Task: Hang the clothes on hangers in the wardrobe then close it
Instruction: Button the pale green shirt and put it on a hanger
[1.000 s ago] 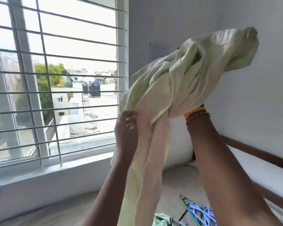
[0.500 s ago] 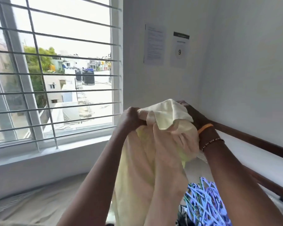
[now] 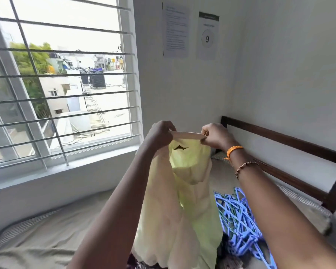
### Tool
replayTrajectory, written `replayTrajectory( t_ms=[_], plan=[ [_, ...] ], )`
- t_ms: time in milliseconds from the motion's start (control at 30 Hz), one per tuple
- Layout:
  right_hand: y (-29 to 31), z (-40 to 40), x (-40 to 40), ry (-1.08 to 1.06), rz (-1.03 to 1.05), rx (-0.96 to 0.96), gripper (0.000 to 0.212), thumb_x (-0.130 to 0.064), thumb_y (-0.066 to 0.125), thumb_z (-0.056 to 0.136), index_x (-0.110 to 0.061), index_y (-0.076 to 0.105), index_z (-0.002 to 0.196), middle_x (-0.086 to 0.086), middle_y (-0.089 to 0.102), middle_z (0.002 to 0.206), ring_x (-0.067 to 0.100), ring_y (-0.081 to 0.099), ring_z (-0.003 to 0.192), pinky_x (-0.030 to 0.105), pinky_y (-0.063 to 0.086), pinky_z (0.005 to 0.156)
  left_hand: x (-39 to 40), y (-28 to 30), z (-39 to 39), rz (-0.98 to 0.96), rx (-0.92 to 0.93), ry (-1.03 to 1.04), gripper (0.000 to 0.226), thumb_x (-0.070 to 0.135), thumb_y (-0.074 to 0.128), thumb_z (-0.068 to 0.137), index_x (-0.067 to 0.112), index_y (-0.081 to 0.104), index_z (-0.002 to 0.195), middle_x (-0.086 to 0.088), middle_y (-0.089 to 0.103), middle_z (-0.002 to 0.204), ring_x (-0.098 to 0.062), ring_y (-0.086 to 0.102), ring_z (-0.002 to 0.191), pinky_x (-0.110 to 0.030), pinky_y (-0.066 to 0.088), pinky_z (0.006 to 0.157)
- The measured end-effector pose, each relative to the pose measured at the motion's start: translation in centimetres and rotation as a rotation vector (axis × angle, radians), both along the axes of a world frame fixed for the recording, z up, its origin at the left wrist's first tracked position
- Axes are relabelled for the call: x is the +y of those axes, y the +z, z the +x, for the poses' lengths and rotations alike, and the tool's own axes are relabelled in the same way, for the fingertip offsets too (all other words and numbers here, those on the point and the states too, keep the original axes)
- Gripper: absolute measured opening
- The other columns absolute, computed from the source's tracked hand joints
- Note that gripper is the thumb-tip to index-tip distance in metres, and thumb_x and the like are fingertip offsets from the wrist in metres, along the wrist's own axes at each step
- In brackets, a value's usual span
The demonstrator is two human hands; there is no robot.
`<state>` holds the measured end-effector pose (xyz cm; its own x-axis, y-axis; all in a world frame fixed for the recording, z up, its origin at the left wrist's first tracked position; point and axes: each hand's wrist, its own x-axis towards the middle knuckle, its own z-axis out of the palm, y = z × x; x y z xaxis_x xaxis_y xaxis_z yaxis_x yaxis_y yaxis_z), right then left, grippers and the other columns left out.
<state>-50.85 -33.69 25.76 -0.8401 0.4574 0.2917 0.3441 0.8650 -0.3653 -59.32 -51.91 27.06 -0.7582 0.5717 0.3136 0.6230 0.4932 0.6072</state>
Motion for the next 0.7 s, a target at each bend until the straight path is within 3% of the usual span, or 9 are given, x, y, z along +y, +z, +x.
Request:
replayTrajectory(
  t_ms=[167,267,367,433,500,600,700],
  plan=[
    [2.1,0.4,-1.1,-0.134,0.188,0.346,0.016,-0.002,0.049,0.080,-0.012,0.058,0.087,0.009,0.059,0.093,0.035,0.059,0.085,0.029,0.035,0.062,-0.5,-1.0,0.0,0.017,0.266,0.270,0.023,-0.005,0.045,0.080,0.001,0.059,0.098,-0.024,0.061,0.099,-0.041,0.059,0.092,-0.035,0.038,0.065],
    [4.0,0.5,-2.2,-0.195,0.247,0.534,0.022,-0.002,0.041,0.087,-0.011,0.057,0.098,0.015,0.061,0.101,0.039,0.058,0.091,0.033,0.035,0.064,-0.7,0.6,-0.6,0.044,0.278,0.275,0.017,0.002,0.049,0.078,0.000,0.061,0.090,-0.021,0.057,0.102,-0.039,0.056,0.094,-0.034,0.037,0.068],
    [5.4,-0.6,-1.7,-0.243,-0.162,0.556,0.020,-0.011,0.041,0.091,-0.008,0.060,0.094,0.018,0.065,0.102,0.040,0.058,0.093,0.032,0.034,0.065,-0.4,1.1,-1.0,0.045,-0.041,0.026,0.029,0.028,0.055,0.073,0.005,0.058,0.090,-0.022,0.058,0.102,-0.032,0.054,0.089,-0.031,0.037,0.067],
    [6.1,-1.3,-0.9,-0.198,-0.410,0.523,0.027,-0.011,0.042,0.090,0.000,0.064,0.100,0.018,0.066,0.096,0.036,0.058,0.087,0.031,0.036,0.066,-0.6,-0.3,-0.6,-0.055,-0.273,-0.119,0.031,0.029,0.067,0.074,0.010,0.055,0.096,-0.018,0.061,0.094,-0.027,0.056,0.080,-0.031,0.044,0.065],
    [6.6,-1.3,-0.8,-0.065,-0.461,0.542,0.023,-0.006,0.045,0.084,0.000,0.066,0.089,0.017,0.063,0.079,0.031,0.055,0.074,0.029,0.034,0.063,-0.5,-2.6,-0.5,-0.111,-0.246,-0.127,0.025,0.024,0.070,0.069,0.011,0.057,0.086,-0.015,0.063,0.080,-0.031,0.063,0.076,-0.032,0.050,0.065],
    [7.5,-0.1,-0.8,0.127,-0.303,0.564,0.018,-0.003,0.052,0.084,-0.008,0.069,0.079,0.004,0.062,0.072,0.012,0.052,0.070,0.025,0.037,0.058,-0.4,-4.0,-0.8,-0.091,-0.228,-0.053,0.026,0.023,0.047,0.054,0.005,0.060,0.067,-0.009,0.055,0.058,-0.026,0.059,0.059,-0.031,0.050,0.057],
    [7.4,0.6,1.6,0.021,-0.040,0.400,0.020,0.000,0.058,0.080,-0.011,0.073,0.087,0.008,0.070,0.086,0.020,0.064,0.084,0.022,0.043,0.068,-1.3,-3.0,-1.5,-0.033,-0.136,0.152,0.011,0.006,0.044,0.064,0.003,0.054,0.061,-0.017,0.061,0.062,-0.029,0.065,0.061,-0.038,0.056,0.060]
  ],
)
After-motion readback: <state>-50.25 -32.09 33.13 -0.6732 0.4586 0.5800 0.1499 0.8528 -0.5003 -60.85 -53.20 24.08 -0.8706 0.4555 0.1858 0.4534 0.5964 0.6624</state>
